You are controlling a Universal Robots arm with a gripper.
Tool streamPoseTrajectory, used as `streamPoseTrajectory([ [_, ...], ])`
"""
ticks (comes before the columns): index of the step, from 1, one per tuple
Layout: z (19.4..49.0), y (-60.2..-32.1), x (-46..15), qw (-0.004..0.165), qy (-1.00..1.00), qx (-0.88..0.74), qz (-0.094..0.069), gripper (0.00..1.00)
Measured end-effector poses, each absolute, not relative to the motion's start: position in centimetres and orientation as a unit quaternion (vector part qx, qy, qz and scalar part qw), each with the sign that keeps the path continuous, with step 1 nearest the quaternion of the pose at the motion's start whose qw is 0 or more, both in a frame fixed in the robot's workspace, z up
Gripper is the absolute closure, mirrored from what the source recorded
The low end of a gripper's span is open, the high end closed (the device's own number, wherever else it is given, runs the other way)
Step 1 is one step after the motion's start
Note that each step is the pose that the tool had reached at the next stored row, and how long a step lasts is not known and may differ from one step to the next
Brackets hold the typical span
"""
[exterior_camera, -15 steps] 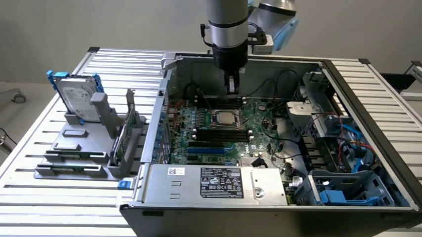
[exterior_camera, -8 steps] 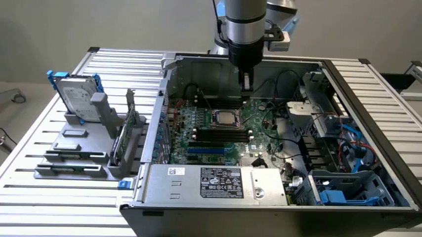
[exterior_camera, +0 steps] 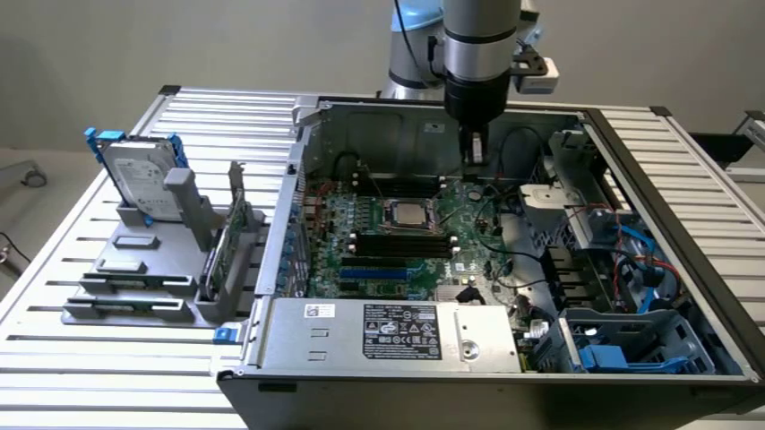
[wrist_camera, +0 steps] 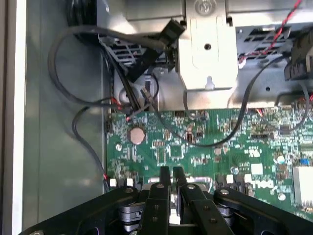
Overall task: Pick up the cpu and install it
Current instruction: 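Close the cpu cover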
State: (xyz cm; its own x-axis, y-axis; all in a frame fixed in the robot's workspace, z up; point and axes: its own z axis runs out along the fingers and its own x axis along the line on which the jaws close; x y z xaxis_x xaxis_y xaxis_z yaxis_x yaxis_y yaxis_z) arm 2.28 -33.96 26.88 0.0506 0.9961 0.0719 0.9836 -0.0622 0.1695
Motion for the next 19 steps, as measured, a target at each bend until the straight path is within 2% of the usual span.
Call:
streamPoseTrajectory([
  [12, 25.1, -34.3, 3.5, 0.033, 0.684, 0.724, 0.081, 0.82],
  [16, 24.9, -34.4, 3.4, 0.025, 0.684, 0.725, 0.072, 0.82],
  [19, 24.9, -34.4, 3.3, 0.011, 0.685, 0.727, 0.057, 0.82],
])
